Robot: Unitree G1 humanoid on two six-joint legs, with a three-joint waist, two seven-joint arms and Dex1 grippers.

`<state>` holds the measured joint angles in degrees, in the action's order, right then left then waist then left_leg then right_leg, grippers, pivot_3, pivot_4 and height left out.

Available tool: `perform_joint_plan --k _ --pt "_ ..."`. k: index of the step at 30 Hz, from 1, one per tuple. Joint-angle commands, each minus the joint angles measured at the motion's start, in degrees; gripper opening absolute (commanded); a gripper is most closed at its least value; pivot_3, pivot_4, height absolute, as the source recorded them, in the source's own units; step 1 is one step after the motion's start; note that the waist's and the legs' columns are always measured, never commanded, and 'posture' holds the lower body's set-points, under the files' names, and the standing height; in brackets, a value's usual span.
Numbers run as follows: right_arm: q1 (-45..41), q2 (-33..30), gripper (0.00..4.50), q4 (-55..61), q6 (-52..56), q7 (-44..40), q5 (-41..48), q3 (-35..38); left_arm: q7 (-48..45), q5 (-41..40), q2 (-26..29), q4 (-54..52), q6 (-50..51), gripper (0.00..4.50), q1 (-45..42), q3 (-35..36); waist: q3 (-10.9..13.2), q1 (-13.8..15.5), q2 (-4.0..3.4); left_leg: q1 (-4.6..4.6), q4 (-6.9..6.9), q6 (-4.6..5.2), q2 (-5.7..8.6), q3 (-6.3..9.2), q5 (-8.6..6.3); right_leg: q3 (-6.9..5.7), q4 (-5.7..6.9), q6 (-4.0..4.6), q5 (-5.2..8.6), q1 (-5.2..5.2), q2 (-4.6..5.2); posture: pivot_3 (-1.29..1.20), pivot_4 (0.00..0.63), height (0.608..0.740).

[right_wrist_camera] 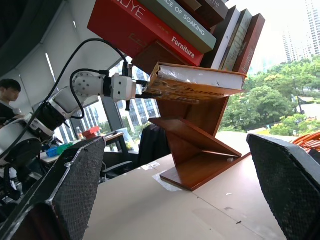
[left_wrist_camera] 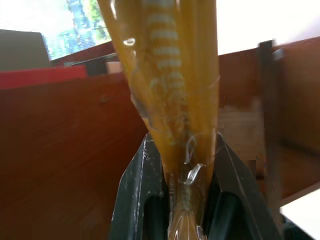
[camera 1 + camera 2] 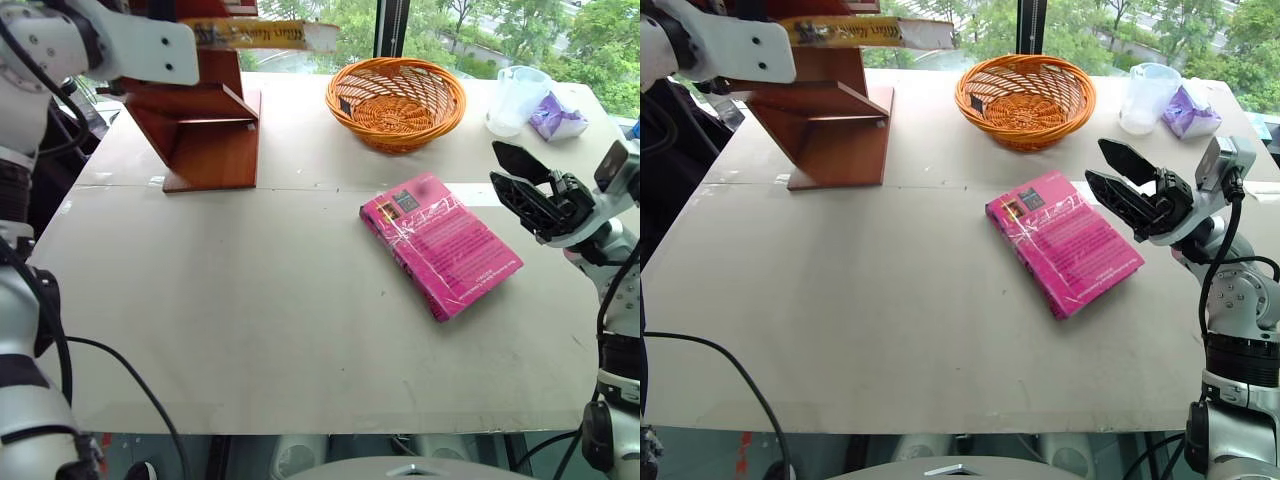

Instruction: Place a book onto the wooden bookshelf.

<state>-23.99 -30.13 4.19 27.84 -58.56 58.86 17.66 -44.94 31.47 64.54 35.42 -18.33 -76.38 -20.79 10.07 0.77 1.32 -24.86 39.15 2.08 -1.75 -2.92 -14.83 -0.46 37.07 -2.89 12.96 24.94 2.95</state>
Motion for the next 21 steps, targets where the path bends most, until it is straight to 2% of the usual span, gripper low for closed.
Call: perform_joint_plan --k 1,8,17,19,21 --pt "0.56 0.02 4.50 2.44 -0.53 -0.48 -0.05 0.99 0.80 1.83 0.38 2.15 -1.21 0.19 -1.62 1.48 0.00 -0.03 0.00 0.01 0.02 0.05 0.00 0.00 -0.03 0.00 0.03 0.00 0.00 0.00 0.00 0.00 0.150 0.740" --pt "2.05 -0.82 4.50 3.94 -0.58 -0.12 -0.28 2.33 -4.03 5.01 1.99 1.07 5.40 0.19 1.53 2.20 0.00 -0.19 0.01 0.15 0.20 0.22 -0.03 0.04 -0.12 0.00 0.60 0.00 0.00 0.02 -0.03 0.00 0.150 0.740" --pt "1.94 -0.76 4.50 3.46 -0.92 -0.82 -0.35 3.10 -4.42 5.41 3.74 -0.34 7.90 0.19 4.12 4.34 0.00 -0.27 0.01 0.20 0.33 0.22 -0.06 0.06 -0.12 0.02 0.81 0.01 0.00 0.04 -0.05 0.00 0.150 0.740" --pt "1.81 -0.62 4.50 3.36 -1.00 -0.82 -0.26 3.18 -4.49 5.64 4.50 0.24 7.71 1.20 4.05 4.47 0.00 -0.15 0.01 0.19 0.36 0.22 -0.06 0.06 -0.12 0.02 0.82 0.01 0.00 0.04 -0.05 0.00 0.150 0.740" --pt "1.83 -0.63 4.50 3.29 -1.06 -0.96 -0.25 3.21 -4.70 5.55 4.97 0.41 7.63 2.00 4.41 4.76 0.00 -0.16 0.01 0.19 0.36 0.22 -0.06 0.04 -0.12 0.03 0.82 0.01 0.00 0.04 -0.05 0.00 0.150 0.740"
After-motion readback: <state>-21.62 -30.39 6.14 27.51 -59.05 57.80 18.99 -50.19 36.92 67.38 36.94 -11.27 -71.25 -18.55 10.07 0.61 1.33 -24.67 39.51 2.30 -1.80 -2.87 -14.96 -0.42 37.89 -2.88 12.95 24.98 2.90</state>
